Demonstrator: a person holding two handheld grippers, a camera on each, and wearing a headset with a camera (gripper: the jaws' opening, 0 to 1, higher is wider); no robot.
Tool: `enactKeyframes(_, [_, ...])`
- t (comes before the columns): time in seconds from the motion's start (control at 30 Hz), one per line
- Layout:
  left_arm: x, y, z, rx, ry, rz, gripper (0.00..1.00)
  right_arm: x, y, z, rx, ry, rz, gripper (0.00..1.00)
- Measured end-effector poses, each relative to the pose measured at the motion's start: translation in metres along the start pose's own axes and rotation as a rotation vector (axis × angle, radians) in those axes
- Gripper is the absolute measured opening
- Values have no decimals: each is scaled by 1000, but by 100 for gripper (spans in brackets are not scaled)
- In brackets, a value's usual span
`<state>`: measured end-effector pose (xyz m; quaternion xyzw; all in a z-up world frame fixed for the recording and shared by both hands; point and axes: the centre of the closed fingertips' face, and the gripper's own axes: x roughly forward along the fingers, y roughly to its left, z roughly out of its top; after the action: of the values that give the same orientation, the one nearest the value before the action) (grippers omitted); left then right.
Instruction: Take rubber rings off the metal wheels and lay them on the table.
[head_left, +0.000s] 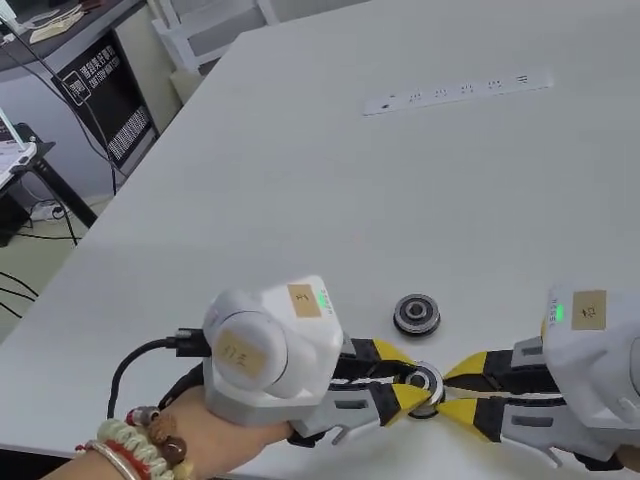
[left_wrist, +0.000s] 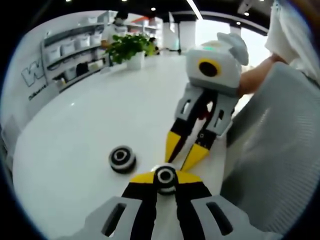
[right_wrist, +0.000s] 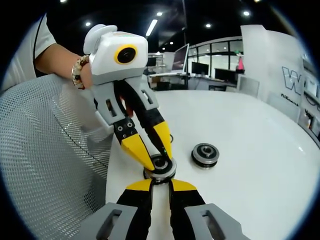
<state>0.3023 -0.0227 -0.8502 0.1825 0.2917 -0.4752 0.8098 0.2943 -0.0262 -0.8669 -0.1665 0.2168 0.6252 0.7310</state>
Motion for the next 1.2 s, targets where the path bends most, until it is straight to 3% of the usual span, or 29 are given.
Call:
enactKeyframes(0.13, [0,0,0,0,-2,1,14,-1,-3,-1,24,-2,-12,0])
enactKeyframes(0.3, [0,-1,0,0,-4,3,14,-1,-4,-1,74,-13,-21,0])
enactKeyframes(0.43, [0,-1,0,4,-4,3,14,-1,-6,-1,210,-33,-26,0])
enactKeyframes(0.6, [0,-1,0,9,-5,6,14,-2,-9,-3,476,-86,4,0])
enactKeyframes(0.73, [1,-1,0,13,-5,6,14,-5,-11,-2,644,-127,38,0])
enactKeyframes(1.0, [1,0,0,16,-7,6,14,-8,-12,3,761,-165,78,0])
enactKeyframes(1.03, [1,0,0,16,-6,6,14,-11,-13,13,809,-218,96,0])
enactKeyframes(1.07, [1,0,0,17,-6,6,14,-12,-11,15,849,-226,128,0])
enactKeyframes(1.1, [1,0,0,17,-6,6,14,-10,-10,11,867,-198,112,0])
enactKeyframes(1.2, [1,0,0,17,-6,7,14,-10,-8,15,839,-209,117,0])
